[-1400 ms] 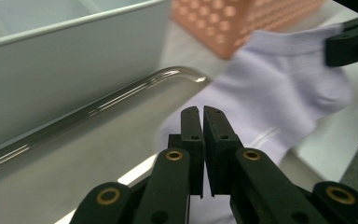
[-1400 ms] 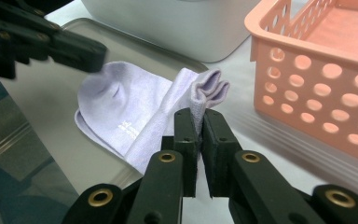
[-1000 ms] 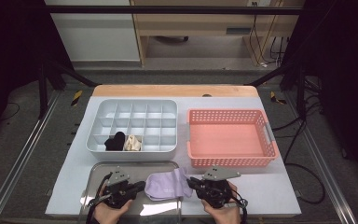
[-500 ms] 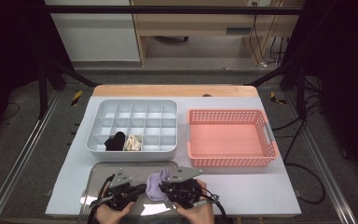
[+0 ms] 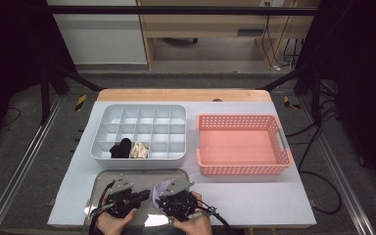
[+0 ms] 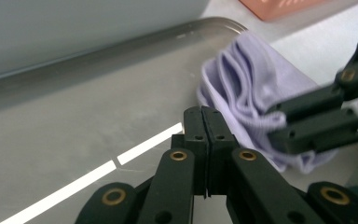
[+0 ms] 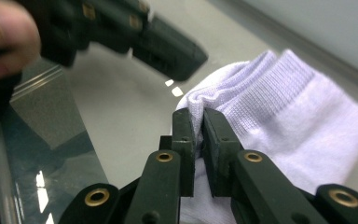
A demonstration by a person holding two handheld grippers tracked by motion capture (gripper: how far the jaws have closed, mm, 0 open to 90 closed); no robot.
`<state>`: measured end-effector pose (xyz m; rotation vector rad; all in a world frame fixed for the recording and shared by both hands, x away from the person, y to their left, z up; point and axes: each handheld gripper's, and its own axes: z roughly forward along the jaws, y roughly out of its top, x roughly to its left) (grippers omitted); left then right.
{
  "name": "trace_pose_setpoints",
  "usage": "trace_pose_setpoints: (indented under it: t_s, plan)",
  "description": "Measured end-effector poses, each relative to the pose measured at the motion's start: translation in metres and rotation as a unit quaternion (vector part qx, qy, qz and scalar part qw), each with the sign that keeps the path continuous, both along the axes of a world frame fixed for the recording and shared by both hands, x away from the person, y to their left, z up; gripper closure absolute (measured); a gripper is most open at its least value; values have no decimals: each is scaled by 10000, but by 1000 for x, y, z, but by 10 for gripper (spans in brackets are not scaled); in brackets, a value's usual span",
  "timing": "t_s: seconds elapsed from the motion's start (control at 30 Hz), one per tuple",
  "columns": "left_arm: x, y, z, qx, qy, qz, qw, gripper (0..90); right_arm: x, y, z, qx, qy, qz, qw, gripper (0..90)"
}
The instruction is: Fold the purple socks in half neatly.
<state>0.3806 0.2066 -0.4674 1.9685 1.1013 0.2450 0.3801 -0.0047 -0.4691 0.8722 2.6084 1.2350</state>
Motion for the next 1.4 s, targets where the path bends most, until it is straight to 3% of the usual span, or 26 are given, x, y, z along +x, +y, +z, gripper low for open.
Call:
trace_pose_setpoints:
  t_s: [0.13, 0.27, 0.37, 0.47, 0.57, 0.67, 0.8, 1.03, 1.1, 1.2, 1.3, 1.4]
  plan:
    - [1, 6, 4, -97, -74, 107, 9999, 884, -1, 3, -3, 11, -9, 59, 10000, 802]
    - [1, 9, 8, -185, -143, 153, 9996, 873, -2, -2, 3, 239, 85, 106, 9996, 741]
    - [0, 6, 10, -235, -189, 114, 9995, 862, -3, -12, 13, 429, 5, 101, 9990, 719]
    - [-3, 2, 12, -262, -233, 48, 9994, 850, -3, -25, 23, 604, -98, -27, 9981, 712]
    - [-6, -4, 17, -286, -305, -51, 9991, 829, -1, -38, 26, 573, -183, -251, 9979, 730]
    - [-11, -14, 21, -216, -401, -207, 9987, 814, 2, -52, 23, 508, -188, -517, 9972, 765]
    - [-15, -29, 20, 39, -478, -321, 9983, 778, 3, -66, 16, 437, -154, -705, 9964, 790]
    - [-13, -43, 6, 349, -345, -284, 9984, 740, 2, -74, 11, 411, -138, -795, 9959, 772]
    - [-13, -45, 4, 454, -388, -259, 9979, 752, 2, -74, 10, 401, -142, -811, 9958, 764]
    - [-13, -48, 3, 638, -450, -254, 9966, 846, 2, -73, 9, 417, -128, -796, 9959, 761]
    - [-13, -48, 6, 611, -471, -279, 9966, 868, 2, -72, 10, 457, -157, -776, 9958, 760]
    - [-15, -43, 15, 367, -486, -327, 9976, 870, 1, -69, 14, 555, -222, -741, 9955, 760]
